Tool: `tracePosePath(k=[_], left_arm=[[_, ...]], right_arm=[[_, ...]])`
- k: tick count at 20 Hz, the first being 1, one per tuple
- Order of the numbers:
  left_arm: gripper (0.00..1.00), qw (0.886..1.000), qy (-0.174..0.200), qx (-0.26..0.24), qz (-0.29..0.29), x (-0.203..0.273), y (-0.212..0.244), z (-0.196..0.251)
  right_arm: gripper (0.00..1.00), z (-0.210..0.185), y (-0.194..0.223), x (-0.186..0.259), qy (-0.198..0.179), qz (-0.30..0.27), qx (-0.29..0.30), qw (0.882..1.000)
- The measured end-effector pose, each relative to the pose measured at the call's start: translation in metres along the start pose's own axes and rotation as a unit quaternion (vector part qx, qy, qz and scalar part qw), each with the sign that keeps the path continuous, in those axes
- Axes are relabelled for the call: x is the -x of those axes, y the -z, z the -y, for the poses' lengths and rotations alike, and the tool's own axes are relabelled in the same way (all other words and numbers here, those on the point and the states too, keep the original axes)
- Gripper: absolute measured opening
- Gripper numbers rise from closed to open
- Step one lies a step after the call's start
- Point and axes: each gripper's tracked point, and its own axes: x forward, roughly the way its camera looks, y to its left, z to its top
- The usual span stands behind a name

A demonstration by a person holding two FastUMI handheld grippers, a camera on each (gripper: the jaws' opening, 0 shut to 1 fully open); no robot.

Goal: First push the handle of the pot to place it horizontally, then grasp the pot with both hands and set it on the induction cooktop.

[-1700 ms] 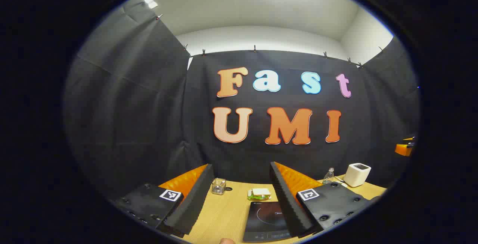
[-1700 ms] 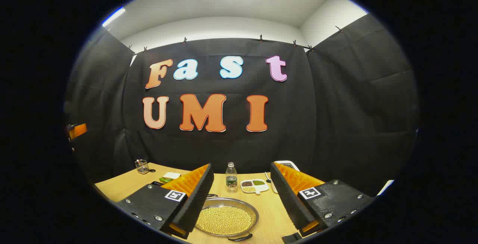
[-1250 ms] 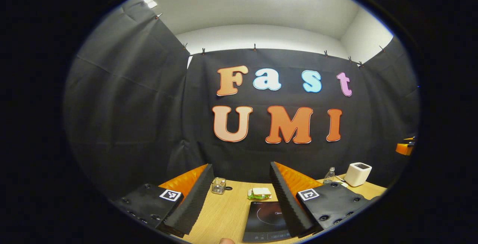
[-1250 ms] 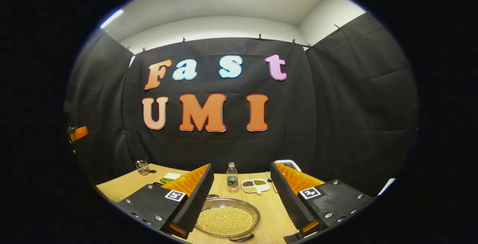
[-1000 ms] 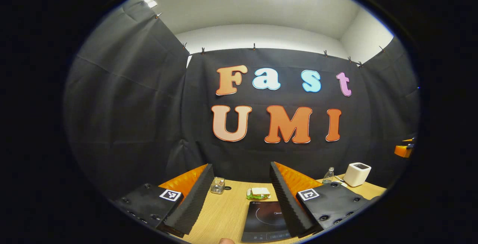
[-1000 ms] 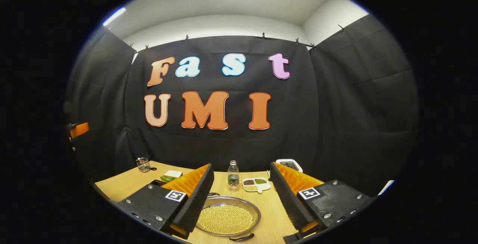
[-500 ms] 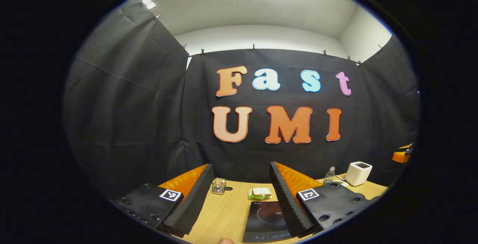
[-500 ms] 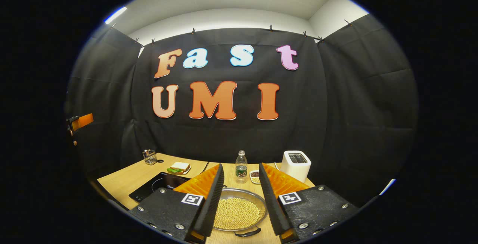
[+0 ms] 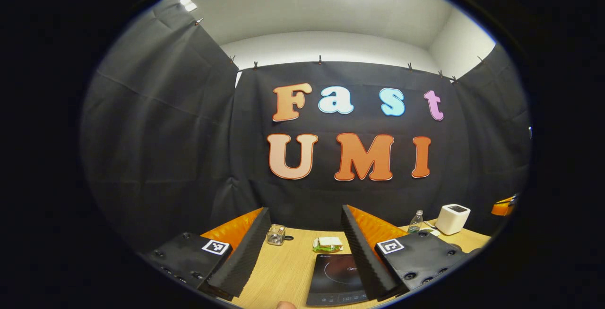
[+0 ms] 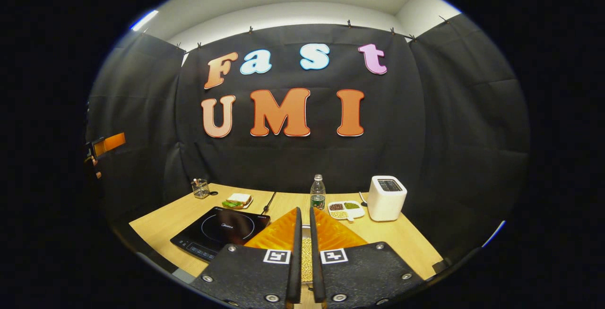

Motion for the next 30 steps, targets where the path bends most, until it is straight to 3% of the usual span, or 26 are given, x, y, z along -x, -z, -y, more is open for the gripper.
tracePosePath(k=[3, 12, 20, 30], left_arm=[[0.97, 1.0, 0.002, -0.003, -0.001, 0.001, 0.002, 0.002], [0.98, 1.0, 0.006, -0.002, -0.008, 0.0, 0.007, 0.008], [0.98, 1.0, 0.008, -0.001, -0.017, 0.001, 0.013, 0.012], [0.98, 1.0, 0.009, -0.006, -0.022, -0.001, 0.013, 0.014]], right_arm=[[0.0, -0.001, 0.021, 0.001, -0.002, -0.024, -0.01, 1.0], [0.0, -0.007, 0.1, -0.001, -0.021, -0.119, -0.007, 0.993], [0.0, -0.015, 0.173, -0.004, -0.043, -0.205, 0.002, 0.978], [0.0, -0.015, 0.231, -0.008, -0.045, -0.274, -0.005, 0.961]])
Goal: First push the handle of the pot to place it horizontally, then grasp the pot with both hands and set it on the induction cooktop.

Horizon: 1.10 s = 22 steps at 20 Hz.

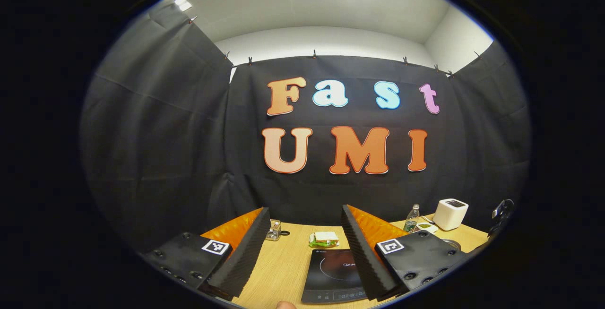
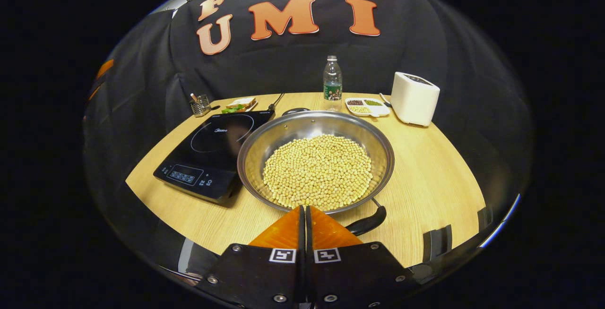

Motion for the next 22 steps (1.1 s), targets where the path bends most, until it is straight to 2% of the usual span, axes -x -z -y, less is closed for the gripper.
tracePosePath(k=[13, 18, 20, 22], left_arm=[[0.98, 1.0, -0.003, 0.004, -0.007, -0.001, 0.003, -0.003], [0.97, 1.0, -0.003, 0.003, -0.005, -0.001, 0.002, -0.002], [0.98, 1.0, -0.001, 0.004, -0.005, -0.001, 0.004, 0.001], [0.98, 1.0, 0.001, 0.002, -0.008, -0.001, 0.005, 0.002]], right_arm=[[0.0, 0.021, 0.002, 0.005, 0.026, 0.003, -0.012, 1.0], [0.0, 0.003, 0.012, 0.006, 0.0, -0.002, -0.012, 1.0], [0.0, 0.009, 0.019, 0.003, 0.008, -0.012, -0.01, 1.0], [0.0, 0.009, 0.02, 0.0, -0.001, -0.017, -0.031, 0.999]])
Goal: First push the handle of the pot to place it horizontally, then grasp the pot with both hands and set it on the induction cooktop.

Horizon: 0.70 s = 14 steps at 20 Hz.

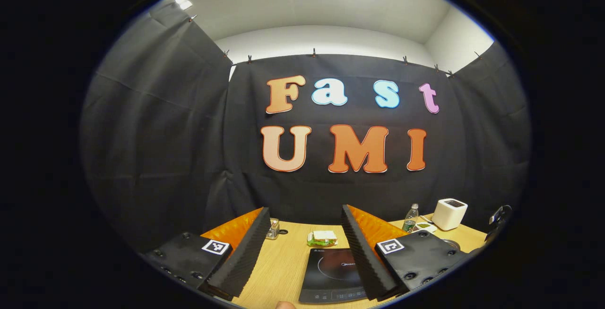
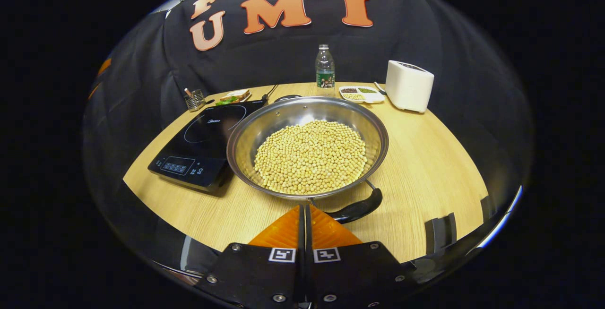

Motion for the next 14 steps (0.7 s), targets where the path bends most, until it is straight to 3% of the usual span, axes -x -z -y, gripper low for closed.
tracePosePath(k=[14], left_arm=[[0.99, 1.0, 0.009, -0.003, -0.022, -0.024, 0.017, 0.02]], right_arm=[[0.0, 0.064, -0.023, -0.017, 0.045, 0.012, -0.044, 0.998]])
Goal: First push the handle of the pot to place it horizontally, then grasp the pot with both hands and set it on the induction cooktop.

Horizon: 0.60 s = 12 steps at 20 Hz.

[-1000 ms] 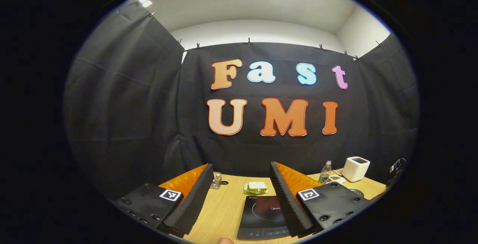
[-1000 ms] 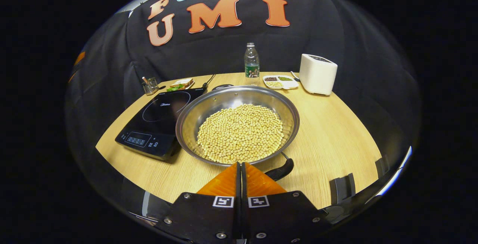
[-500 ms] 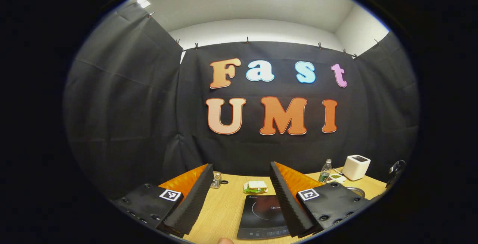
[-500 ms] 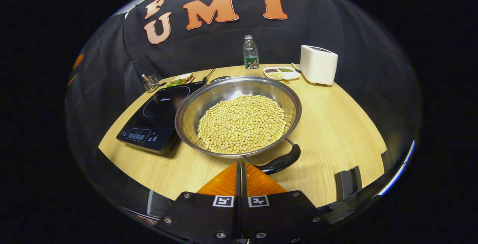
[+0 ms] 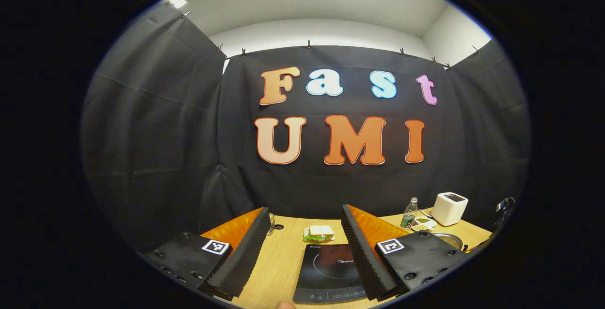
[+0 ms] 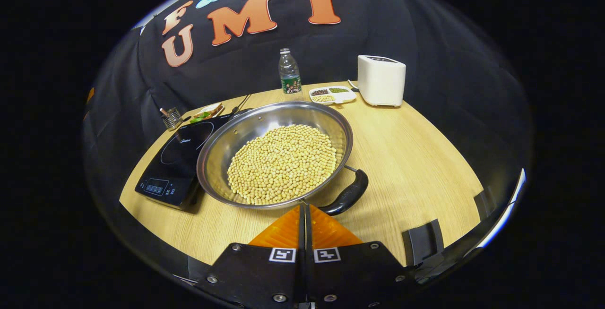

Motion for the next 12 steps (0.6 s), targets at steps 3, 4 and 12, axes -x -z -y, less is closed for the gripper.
tracePosePath(k=[3, 4, 12], left_arm=[[0.99, 1.0, 0.003, 0.002, -0.001, -0.004, 0.0, 0.005], [0.98, 1.0, 0.003, 0.001, -0.002, -0.007, 0.001, 0.006], [0.99, 1.0, 0.003, 0.001, -0.013, -0.018, 0.011, 0.016]], right_arm=[[0.0, 0.009, -0.005, -0.005, -0.003, -0.002, -0.015, 1.0], [0.0, 0.011, -0.007, -0.005, -0.004, -0.002, -0.02, 1.0], [0.0, 0.028, -0.02, -0.019, 0.005, 0.0, -0.027, 1.0]])
